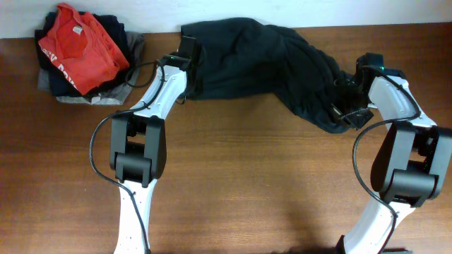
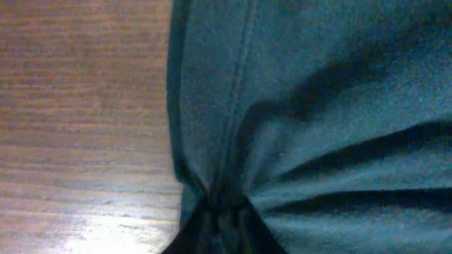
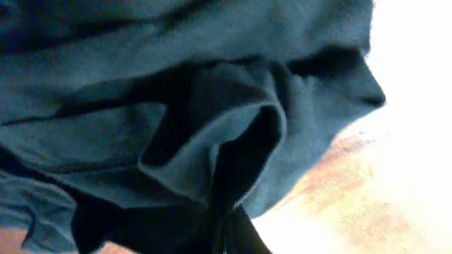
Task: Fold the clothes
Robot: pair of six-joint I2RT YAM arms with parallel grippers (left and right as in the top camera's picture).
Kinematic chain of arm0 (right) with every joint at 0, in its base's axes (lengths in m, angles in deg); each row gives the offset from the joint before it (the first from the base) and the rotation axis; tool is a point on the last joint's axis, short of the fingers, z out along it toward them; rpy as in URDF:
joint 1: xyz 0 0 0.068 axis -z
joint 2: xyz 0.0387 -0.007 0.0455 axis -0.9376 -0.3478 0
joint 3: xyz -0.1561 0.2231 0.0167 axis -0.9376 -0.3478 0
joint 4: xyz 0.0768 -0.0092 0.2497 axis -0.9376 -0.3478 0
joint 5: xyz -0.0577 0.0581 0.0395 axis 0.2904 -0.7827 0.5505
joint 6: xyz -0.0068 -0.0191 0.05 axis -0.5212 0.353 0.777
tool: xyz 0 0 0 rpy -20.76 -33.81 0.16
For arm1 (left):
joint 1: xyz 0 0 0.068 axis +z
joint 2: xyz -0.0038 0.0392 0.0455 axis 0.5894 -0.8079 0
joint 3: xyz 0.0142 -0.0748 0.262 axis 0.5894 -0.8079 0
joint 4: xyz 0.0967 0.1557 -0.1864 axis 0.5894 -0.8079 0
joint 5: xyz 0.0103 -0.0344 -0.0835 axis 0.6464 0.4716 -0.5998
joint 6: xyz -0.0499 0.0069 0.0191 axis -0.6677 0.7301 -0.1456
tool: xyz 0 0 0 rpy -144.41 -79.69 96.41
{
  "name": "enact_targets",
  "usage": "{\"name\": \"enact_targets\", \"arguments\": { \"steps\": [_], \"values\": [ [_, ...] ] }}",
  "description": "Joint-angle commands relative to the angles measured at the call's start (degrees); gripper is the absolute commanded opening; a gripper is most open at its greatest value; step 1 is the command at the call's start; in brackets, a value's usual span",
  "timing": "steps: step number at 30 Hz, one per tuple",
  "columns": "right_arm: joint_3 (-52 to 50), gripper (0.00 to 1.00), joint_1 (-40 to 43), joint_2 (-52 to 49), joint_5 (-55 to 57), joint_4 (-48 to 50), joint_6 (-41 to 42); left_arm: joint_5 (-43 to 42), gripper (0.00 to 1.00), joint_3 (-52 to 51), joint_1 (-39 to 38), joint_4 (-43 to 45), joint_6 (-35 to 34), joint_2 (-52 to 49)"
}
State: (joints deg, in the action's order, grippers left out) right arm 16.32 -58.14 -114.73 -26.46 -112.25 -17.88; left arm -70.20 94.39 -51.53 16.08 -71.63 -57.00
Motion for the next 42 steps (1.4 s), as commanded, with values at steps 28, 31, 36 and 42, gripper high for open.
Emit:
{"name": "enact_targets", "arguments": {
  "steps": [28,31,36,42],
  "values": [
    [4.8,0.04,6.5,8.7,17.7,-30.2,0.9,7.0,0.01,13.3,4.7,-35.3,-3.4,-2.9],
    [4.8,0.04,10.1,9.9,17.7,-32.0,0.9,7.0,0.01,14.5,6.3,-40.2,-3.4,-2.9],
    [4.8,0.04,14.8,11.8,17.7,-34.0,-0.9,7.0,0.01,14.7,8.4,-45.9,-3.4,-2.9],
    [4.8,0.04,15.6,12.0,17.7,-35.3,-0.8,6.8,0.01,14.7,8.9,-47.4,-3.3,-2.9]
  ]
}}
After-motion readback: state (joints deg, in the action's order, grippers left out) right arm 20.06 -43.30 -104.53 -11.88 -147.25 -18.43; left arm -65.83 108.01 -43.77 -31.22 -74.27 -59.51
